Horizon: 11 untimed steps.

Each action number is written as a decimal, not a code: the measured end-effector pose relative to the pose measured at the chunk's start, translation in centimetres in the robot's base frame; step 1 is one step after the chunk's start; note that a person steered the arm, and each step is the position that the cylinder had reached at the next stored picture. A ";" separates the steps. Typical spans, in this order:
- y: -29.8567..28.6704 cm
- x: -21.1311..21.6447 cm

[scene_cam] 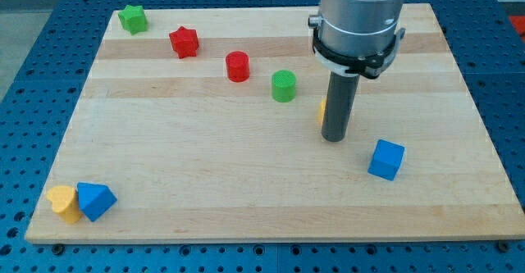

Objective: Push the blue cube towards yellow hexagon

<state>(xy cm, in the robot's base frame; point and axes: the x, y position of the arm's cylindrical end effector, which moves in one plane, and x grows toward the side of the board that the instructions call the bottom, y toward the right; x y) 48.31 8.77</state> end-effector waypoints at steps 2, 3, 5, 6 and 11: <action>9.1 0.1; 13.4 1.3; 16.6 6.1; 14.2 6.7; 5.8 6.2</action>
